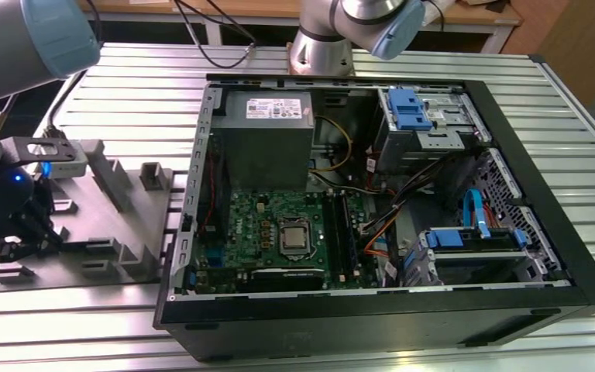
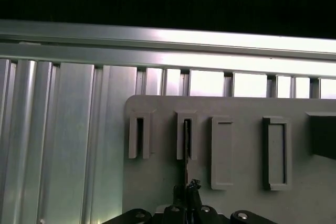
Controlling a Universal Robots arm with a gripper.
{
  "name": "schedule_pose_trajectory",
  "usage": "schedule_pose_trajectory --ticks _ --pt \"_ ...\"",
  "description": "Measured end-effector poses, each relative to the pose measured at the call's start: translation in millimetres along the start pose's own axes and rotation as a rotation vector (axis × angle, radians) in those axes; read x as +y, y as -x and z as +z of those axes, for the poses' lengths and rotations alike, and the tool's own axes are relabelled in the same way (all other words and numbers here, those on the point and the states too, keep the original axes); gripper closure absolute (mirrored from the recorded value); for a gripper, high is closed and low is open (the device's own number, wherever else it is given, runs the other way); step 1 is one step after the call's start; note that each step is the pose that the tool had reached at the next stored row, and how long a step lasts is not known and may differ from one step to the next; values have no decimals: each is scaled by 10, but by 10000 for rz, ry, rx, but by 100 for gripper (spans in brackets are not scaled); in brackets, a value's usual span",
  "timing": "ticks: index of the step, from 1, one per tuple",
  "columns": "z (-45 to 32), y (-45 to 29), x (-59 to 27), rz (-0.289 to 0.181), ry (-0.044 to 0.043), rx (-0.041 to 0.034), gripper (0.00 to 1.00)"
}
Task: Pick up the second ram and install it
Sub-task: 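Pick up the second ram and move it above second insertion slot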
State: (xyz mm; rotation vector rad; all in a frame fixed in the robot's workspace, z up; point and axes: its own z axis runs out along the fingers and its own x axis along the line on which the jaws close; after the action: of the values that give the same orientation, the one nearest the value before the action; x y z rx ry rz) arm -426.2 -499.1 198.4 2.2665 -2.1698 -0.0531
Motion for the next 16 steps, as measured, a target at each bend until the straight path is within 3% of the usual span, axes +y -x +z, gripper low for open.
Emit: schedule_pose_trajectory --ticks 12,16 --pt "-1 -27 1 0 0 0 88" --pt "-60 -26 3 0 0 1 88"
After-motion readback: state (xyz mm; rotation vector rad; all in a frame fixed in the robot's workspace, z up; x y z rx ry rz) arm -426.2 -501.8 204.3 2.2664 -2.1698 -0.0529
